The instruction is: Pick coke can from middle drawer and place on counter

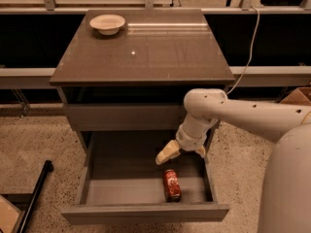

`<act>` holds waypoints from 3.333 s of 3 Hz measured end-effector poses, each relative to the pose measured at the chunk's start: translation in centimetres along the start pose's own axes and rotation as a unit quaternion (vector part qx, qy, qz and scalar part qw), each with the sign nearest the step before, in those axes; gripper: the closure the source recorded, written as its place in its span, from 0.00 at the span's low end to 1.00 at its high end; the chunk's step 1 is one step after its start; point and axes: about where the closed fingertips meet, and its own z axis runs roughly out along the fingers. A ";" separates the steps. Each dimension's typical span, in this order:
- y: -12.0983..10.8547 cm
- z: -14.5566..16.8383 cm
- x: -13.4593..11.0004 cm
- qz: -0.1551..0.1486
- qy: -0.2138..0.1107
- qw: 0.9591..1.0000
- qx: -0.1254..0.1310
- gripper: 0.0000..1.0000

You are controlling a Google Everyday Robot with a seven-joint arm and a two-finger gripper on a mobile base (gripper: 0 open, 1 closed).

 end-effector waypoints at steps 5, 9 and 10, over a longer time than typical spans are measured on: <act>-2.7 18.5 -1.7 0.162 0.041 0.984 -0.057 0.18; -0.5 10.8 -0.9 0.143 0.007 0.988 -0.054 1.00; 0.1 5.4 0.1 0.113 -0.010 0.990 -0.082 1.00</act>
Offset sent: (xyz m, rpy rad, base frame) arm 0.0092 0.0032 -0.1384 0.0417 0.0792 -0.2761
